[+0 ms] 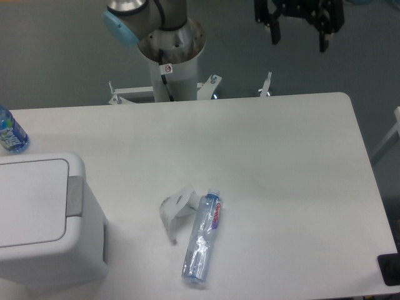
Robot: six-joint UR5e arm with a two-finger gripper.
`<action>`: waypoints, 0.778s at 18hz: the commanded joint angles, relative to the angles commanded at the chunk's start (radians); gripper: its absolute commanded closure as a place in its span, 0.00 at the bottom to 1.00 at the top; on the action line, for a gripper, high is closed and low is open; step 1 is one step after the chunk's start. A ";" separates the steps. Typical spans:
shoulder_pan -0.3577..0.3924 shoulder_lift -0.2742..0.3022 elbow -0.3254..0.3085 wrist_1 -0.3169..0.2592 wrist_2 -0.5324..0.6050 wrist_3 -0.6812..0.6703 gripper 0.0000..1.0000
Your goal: Open the trash can
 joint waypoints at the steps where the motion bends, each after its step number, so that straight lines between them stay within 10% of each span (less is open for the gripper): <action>1: 0.000 0.002 0.000 0.000 -0.002 0.002 0.00; 9: -0.026 -0.029 0.005 0.009 -0.041 -0.201 0.00; 14: -0.101 -0.054 -0.032 0.182 -0.081 -0.551 0.00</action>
